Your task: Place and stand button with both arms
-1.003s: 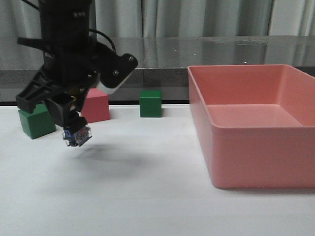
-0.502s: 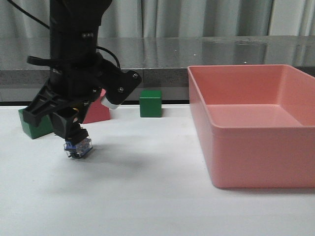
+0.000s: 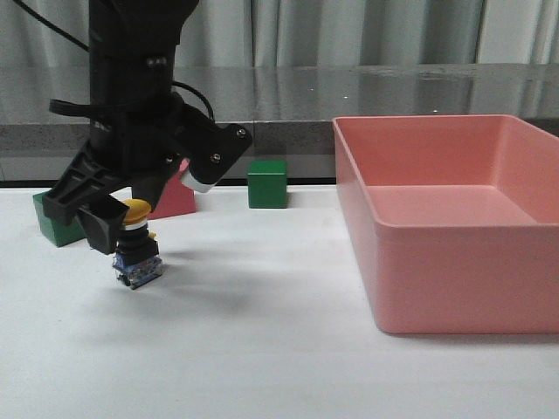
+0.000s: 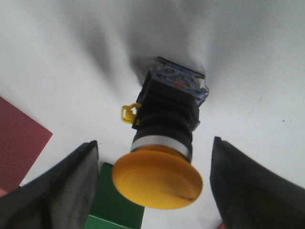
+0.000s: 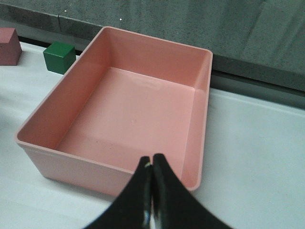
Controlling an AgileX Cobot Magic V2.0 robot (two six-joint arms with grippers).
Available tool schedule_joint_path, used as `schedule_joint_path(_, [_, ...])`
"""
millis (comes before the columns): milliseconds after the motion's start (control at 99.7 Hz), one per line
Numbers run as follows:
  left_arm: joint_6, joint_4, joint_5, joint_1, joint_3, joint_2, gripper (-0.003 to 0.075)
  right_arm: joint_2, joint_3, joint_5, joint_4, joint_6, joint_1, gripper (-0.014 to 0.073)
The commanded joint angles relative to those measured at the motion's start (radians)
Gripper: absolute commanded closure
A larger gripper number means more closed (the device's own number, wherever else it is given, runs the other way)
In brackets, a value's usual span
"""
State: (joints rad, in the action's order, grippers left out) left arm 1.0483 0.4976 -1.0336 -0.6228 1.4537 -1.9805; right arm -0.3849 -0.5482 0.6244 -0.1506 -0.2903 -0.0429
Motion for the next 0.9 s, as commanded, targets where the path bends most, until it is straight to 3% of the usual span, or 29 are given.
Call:
schedule_joint_path(0, [-0.011,0.013,-0.019,-0.007,0.030,0.056,0.0215,-0.007,-0.024,-0.079,-0.001,-0.001,0.008,0.0654])
schedule_joint_path(221, [-0.011,0.024,-0.241,-0.006,0.030,0.115,0.0237,-0.007,-0.024,-0.079,-0.001,-0.001,0.008,0.0654])
schedule_joint_path(341, [-0.045,0.025,-0.243,0.015,0.030,0.193,0.0307,-0.007,-0.024,-0.080,-0.001,-0.001,0.008,0.0654])
schedule_joint_path(482, [-0.059,0.027,-0.241,0.070,0.030,0.294,0.0466,-0.007,-0.024,-0.083,-0.001,-0.001,0.008,0.0654])
schedule_joint_path(652, [-0.093,0.025,-0.239,0.176,0.030,0.394,0.0738,-0.007,-0.024,-0.083,-0.001,-0.001,0.008,0.0654])
schedule_joint_path(893, [-0.436,-0.168,-0.093,0.337,0.028,0.548,0.0740,-0.007,-0.024,-0.076,-0.001,-0.001,0.008,0.0654])
